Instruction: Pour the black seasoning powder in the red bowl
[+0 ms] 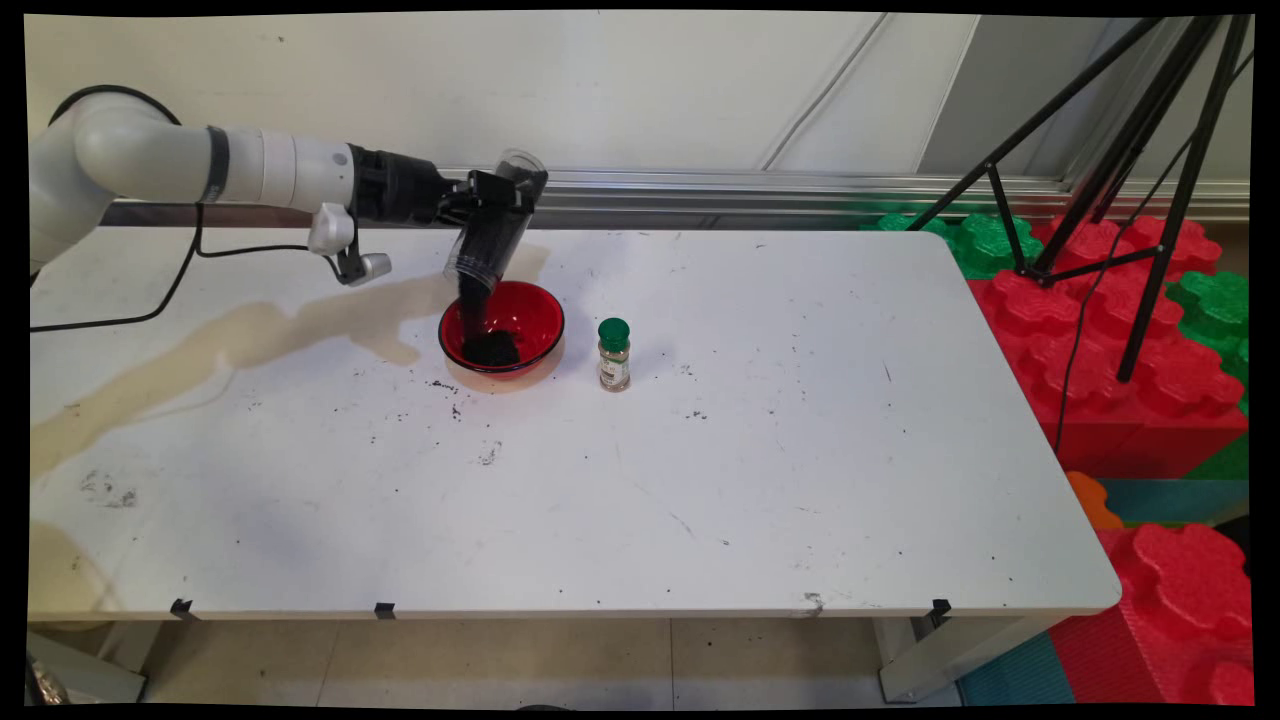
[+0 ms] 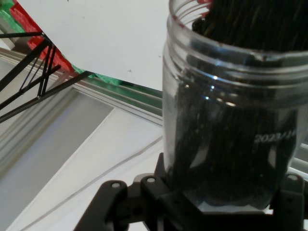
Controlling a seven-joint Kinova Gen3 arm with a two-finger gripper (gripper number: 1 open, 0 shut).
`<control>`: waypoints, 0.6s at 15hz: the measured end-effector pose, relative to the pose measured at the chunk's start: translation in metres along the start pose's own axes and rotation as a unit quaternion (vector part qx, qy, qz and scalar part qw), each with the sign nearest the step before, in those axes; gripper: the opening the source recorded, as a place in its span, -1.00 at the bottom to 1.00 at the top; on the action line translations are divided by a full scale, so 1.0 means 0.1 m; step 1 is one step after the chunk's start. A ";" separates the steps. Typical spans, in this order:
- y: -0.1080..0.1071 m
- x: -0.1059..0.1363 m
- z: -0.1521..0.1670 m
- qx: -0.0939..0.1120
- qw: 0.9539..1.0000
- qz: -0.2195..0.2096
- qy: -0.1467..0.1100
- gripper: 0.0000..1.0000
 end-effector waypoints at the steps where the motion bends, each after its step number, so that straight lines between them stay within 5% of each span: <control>1: 0.00 0.00 0.00 0.001 1.000 0.002 0.000 -1.00; 5: -0.01 0.01 -0.01 0.001 1.000 0.002 0.000 -1.00; 9: 0.00 0.01 -0.01 -0.006 0.999 -0.050 -0.001 -1.00</control>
